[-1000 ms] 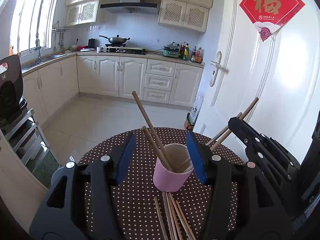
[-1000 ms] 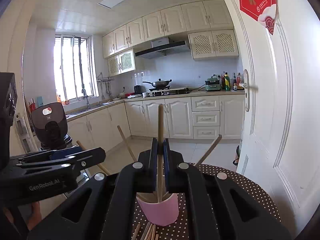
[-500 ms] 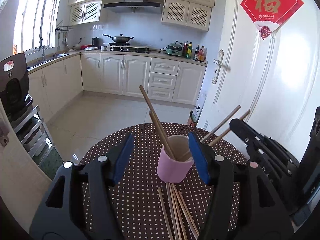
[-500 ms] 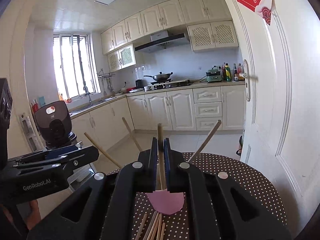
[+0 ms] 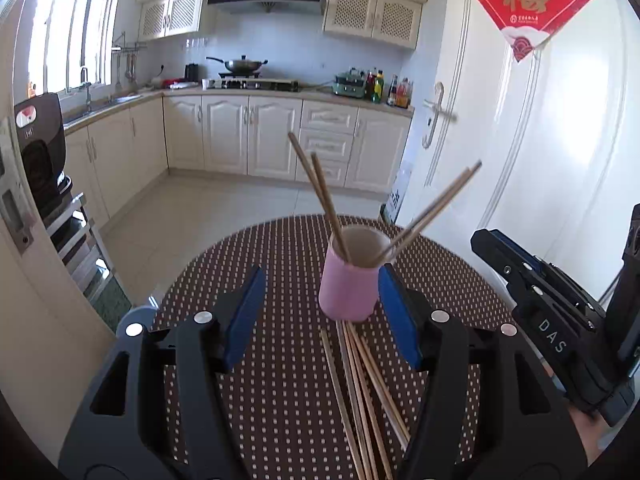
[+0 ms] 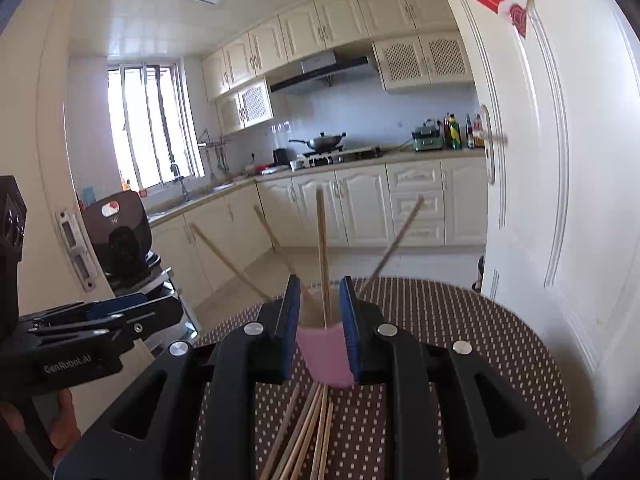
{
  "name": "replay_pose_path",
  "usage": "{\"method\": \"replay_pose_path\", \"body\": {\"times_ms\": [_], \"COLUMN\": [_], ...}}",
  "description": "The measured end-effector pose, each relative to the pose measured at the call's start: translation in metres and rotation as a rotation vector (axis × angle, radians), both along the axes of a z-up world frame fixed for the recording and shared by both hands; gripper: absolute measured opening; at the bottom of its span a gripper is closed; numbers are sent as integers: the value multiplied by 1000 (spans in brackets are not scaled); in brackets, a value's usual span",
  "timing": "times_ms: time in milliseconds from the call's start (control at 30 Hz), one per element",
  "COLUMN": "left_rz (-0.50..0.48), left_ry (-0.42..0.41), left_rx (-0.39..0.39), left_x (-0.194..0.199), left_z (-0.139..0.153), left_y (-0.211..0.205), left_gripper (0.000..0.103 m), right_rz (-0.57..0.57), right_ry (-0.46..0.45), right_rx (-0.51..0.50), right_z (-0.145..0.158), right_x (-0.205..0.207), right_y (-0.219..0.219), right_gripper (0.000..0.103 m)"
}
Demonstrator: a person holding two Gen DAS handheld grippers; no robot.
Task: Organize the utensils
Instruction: 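Open both grippers to release the sticks into the pink cup, then move both grippers back down to the remaining stick pile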
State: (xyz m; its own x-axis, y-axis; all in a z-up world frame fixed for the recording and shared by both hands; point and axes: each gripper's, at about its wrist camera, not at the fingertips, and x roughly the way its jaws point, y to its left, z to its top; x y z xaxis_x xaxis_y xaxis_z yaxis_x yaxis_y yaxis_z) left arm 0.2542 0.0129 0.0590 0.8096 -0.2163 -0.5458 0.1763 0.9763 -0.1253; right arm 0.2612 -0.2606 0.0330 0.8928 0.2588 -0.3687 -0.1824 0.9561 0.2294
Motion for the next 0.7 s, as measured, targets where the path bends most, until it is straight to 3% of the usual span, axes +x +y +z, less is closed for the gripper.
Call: {"method": "replay_pose_path", "body": {"times_ms": [233,700], "left_rz": [-36,-80], "left_ry": [117,487], "left_rx": [1,-48], "left_x": [2,44], "left_z": [-29,-116], "left_y": [1,-6], "left_gripper": [59,59], "right_rz": [36,89], "right_ry": [131,490], "right_rx": [7,23], "right_z": [-30,-99], "right_x": [1,32], "right_y": [6,7], "right_gripper": [24,28]}}
